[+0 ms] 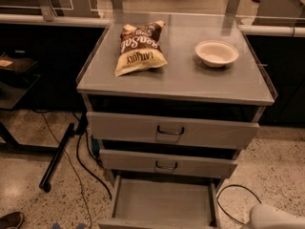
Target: Close bottom drawer
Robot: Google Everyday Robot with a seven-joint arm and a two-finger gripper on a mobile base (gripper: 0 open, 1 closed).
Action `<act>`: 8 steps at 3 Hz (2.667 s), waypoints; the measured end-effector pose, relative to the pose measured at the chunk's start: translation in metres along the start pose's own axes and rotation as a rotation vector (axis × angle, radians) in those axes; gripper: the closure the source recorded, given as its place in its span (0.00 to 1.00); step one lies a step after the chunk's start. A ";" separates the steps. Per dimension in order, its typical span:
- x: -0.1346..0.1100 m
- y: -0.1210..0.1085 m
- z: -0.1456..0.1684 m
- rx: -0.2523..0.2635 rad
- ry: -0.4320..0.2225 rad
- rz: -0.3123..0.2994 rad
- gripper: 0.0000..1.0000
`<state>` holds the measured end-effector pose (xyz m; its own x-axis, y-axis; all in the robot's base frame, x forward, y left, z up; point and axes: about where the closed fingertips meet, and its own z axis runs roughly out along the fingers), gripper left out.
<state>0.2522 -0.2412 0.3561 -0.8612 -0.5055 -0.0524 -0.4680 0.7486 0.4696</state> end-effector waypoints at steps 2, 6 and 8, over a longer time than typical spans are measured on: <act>0.010 -0.056 0.077 -0.019 0.036 0.233 1.00; -0.007 -0.100 0.136 -0.073 0.012 0.441 1.00; -0.050 -0.130 0.134 -0.067 -0.065 0.512 1.00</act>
Offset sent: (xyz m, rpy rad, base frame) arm -0.0101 -0.0184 -0.1751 -0.0768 0.2691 -0.3278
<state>0.3294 -0.2554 0.1797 -0.9880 -0.0525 0.1452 0.0284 0.8629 0.5046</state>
